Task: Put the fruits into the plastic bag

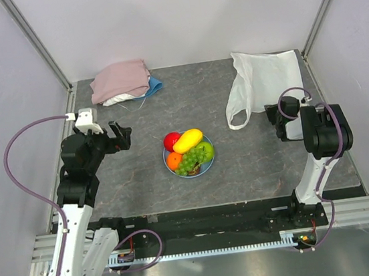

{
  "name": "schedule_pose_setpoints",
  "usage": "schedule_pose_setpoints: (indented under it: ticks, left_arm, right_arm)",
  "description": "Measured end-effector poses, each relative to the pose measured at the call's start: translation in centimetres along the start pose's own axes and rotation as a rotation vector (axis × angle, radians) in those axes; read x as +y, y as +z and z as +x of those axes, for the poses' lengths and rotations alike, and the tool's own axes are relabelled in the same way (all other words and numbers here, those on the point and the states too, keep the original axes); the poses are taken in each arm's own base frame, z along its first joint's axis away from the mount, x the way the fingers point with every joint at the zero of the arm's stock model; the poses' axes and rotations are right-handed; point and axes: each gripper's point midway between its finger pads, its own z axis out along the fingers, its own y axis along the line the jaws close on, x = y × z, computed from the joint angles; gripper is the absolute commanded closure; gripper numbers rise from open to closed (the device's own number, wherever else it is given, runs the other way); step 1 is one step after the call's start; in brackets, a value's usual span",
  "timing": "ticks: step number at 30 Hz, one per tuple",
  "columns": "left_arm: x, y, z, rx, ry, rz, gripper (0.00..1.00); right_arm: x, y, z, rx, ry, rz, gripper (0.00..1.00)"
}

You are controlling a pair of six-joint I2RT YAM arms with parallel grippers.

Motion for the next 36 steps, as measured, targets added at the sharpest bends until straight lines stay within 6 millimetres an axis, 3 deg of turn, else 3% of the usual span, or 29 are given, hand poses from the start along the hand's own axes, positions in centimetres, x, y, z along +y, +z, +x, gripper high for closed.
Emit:
schedule_pose_setpoints:
  ticks: [5,7,14,19,23,30,36]
  left_arm:
    - [-0.4,0.0,0.1,0.003,0.003,0.014,0.01]
    - [-0.7,0.0,0.1,0.006,0.004,0.03,0.01]
    - [-1.4,-0.5,-0.2,-0.008,0.018,0.065,0.01]
    - [-2.1,-0.5,0.0,0.002,0.02,0.106,0.01]
    - [-2.9,-0.5,0.3,0.014,0.03,0.157,0.03]
    - [-4.3,-0.3,0.5,0.02,0.045,0.245,0.12]
    - [-7.8,0.1,0.6,0.023,0.066,0.402,0.14]
  right_arm:
    - [0.8,-0.1,-0.5,-0.01,-0.08,-0.009,1.0]
    - [1.9,-0.7,-1.1,-0.02,-0.129,-0.032,1.0]
    - [9.3,-5.4,-4.5,-0.116,-0.307,-0.195,1.0]
    - [13.5,-8.5,-5.8,-0.161,-0.428,-0.283,1.0]
    - [15.4,-10.1,-4.3,-0.138,-0.528,-0.321,1.0]
    - [17.6,-14.3,0.6,-0.043,-0.67,-0.413,1.0]
    - [20.4,-18.1,0.7,-0.032,-0.747,-0.481,1.0]
